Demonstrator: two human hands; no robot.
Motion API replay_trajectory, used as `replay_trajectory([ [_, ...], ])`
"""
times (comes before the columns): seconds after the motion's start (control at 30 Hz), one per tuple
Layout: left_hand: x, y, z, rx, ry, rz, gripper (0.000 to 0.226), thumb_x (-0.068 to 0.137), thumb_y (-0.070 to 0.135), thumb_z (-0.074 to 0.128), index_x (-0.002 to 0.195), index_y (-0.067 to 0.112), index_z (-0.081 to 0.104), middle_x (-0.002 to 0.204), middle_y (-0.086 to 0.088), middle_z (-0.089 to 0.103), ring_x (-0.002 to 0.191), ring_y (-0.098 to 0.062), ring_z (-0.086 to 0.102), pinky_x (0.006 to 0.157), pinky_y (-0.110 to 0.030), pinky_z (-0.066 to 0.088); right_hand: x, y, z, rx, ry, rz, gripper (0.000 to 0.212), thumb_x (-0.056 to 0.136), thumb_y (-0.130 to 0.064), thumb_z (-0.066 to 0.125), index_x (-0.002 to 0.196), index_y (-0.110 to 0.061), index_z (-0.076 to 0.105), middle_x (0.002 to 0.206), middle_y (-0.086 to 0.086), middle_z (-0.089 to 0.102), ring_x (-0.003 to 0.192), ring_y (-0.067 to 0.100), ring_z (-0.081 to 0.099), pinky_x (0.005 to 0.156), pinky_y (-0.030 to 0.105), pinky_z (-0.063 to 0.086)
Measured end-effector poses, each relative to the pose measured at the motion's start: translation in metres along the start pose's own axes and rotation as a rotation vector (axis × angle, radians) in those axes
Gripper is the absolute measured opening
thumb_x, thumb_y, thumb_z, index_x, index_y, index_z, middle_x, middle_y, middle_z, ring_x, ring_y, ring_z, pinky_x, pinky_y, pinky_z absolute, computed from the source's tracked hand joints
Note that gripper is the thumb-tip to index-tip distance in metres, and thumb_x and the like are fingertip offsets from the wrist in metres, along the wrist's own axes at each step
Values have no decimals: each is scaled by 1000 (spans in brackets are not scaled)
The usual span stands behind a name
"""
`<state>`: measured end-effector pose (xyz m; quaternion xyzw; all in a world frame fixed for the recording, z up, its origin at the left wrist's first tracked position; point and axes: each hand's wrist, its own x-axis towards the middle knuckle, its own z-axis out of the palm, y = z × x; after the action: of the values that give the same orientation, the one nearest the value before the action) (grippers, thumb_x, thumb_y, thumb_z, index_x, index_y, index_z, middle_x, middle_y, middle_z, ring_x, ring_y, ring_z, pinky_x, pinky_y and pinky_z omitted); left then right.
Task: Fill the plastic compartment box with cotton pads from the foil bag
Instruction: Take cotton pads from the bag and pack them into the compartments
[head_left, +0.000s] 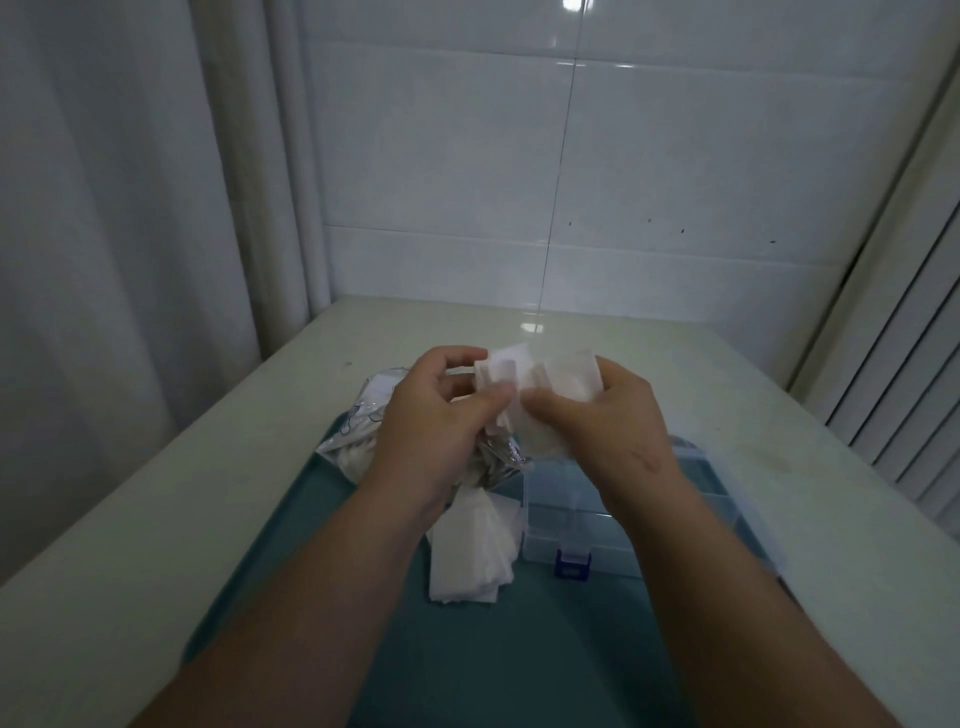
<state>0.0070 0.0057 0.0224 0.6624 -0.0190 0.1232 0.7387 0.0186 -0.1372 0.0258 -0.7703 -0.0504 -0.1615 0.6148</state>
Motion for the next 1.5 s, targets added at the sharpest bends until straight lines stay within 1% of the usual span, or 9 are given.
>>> replay_trajectory([
  [0.1,2,-3,-1,62,41,7,36,84,4,68,105,32,60,93,2,75,77,-16,73,66,-40,62,2,2,0,116,-53,93,34,70,-22,79,101,-18,65,99,7,68,93,29,66,76,47,59],
  [0.23,0,-2,0,78,16,-18,32,85,5,67,104,31,61,89,4,75,78,-17,73,68,-43,62,3,2,0,137,-88,136,37,66,-19,71,102,-16,62,100,12,66,94,33,64,74,44,57],
  [0.37,-3,2,3,-66,-31,-80,21,89,10,60,107,21,63,99,-11,71,89,-30,71,79,-56,58,4,4,-1,116,-40,123,26,76,-9,71,99,-18,61,98,10,65,92,30,64,75,44,58],
  [0.67,-1,-2,-1,108,40,-34,45,83,-1,65,113,30,54,90,5,73,70,-10,71,63,-35,61,5,2,-5,215,-28,152,31,70,-8,76,99,-14,68,96,11,69,91,31,66,70,38,56],
  [0.83,0,-3,-2,199,52,-4,41,80,4,67,107,33,54,92,4,74,74,-16,72,70,-45,60,6,0,-10,313,-31,133,31,73,-8,79,101,-12,67,98,10,72,94,31,69,80,47,58],
  [1.0,-2,-4,-2,291,28,23,43,79,7,68,105,38,53,93,9,73,74,-10,70,63,-37,59,4,-2,-9,292,-45,92,26,79,-12,76,103,-13,67,85,0,70,76,16,66,55,25,48],
  [1.2,-2,-3,-1,281,-38,25,44,81,6,69,110,36,54,92,7,76,76,-10,72,68,-39,60,1,-2,-4,148,-49,17,23,85,-19,71,106,-11,66,86,-2,66,74,12,61,49,14,45],
  [1.37,-2,1,-1,95,-109,-60,39,79,3,59,111,27,60,92,-10,74,80,-29,73,74,-52,58,0,-4,-3,4,56,-54,23,83,-26,74,103,-20,63,89,-7,65,78,10,62,51,14,49],
  [1.5,-5,2,0,60,-152,-79,39,86,9,68,118,27,55,97,-6,74,78,-20,74,60,-33,58,0,-4,-3,-92,58,-93,27,80,-31,75,101,-26,58,89,-14,61,82,7,61,66,20,52],
])
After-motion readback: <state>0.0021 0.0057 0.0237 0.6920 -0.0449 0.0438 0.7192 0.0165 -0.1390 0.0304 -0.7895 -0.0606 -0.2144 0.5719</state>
